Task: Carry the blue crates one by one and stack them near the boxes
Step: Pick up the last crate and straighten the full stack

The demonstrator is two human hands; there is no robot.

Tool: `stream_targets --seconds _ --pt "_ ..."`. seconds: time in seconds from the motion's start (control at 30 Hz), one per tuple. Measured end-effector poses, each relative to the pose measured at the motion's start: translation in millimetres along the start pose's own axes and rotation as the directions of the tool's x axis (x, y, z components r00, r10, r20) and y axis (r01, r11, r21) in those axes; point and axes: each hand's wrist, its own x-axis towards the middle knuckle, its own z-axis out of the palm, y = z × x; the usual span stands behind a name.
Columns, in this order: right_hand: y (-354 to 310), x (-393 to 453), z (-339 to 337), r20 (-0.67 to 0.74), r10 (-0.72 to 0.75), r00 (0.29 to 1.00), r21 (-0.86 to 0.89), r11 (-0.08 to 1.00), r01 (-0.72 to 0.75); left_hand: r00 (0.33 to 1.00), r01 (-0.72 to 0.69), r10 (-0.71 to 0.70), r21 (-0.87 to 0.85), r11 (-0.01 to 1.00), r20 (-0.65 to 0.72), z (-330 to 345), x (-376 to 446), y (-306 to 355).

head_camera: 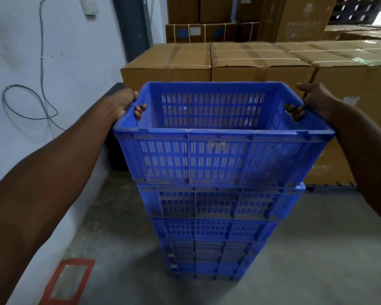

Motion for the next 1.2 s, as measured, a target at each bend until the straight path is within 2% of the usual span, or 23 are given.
stream_targets --seconds 0.3,0.37,0.43,0.57,0.67,0.73,0.87,1.03,1.2 --pt "-0.3 -13.5 -2.4 0.039 -0.007 0.999 -0.059 0.998 0.010 0.997 -0.060 0.060 0.002 0.998 -0.041 4.2 -15.0 -8.3" --pt "-2.2 -16.5 -1.2 0.012 -0.041 0.999 -0.125 0.991 0.042 0.993 -0.098 0.101 0.043 0.994 -0.057 0.6 -21.9 -9.7" --pt "-0.6 -21.0 -0.2 -0.069 -0.099 0.993 -0.249 0.965 0.079 0.987 -0.146 0.155 0.159 0.976 -0.044 1.1 -36.2 -10.1" --pt "17.1 -38.6 -0.8 -0.230 -0.213 0.950 -0.489 0.869 0.077 0.952 -0.169 0.271 0.496 0.852 -0.142 2.0 -65.7 -26.7" --pt "27.2 -43.5 -2.3 -0.232 -0.325 0.917 -0.703 0.708 0.073 0.944 -0.215 0.306 0.480 0.850 -0.119 4.2 -74.5 -43.5" --pt "30.0 -46.2 -2.5 -0.246 -0.358 0.901 -0.787 0.616 0.031 0.927 -0.236 0.340 0.461 0.855 -0.156 8.4 -73.7 -46.2" --pt "24.8 -56.3 -5.9 -0.262 -0.388 0.883 -0.834 0.552 -0.005 0.923 -0.236 0.335 0.413 0.880 -0.188 17.3 -69.8 -44.7" --pt "25.2 -59.8 -8.0 -0.300 -0.410 0.861 -0.802 0.597 0.004 0.906 -0.240 0.372 0.481 0.843 -0.202 24.4 -72.9 -45.9" --pt "40.1 -68.2 9.5 -0.402 -0.497 0.769 -0.735 0.676 0.052 0.875 -0.249 0.428 0.545 0.801 -0.228 12.5 -77.1 -50.2"
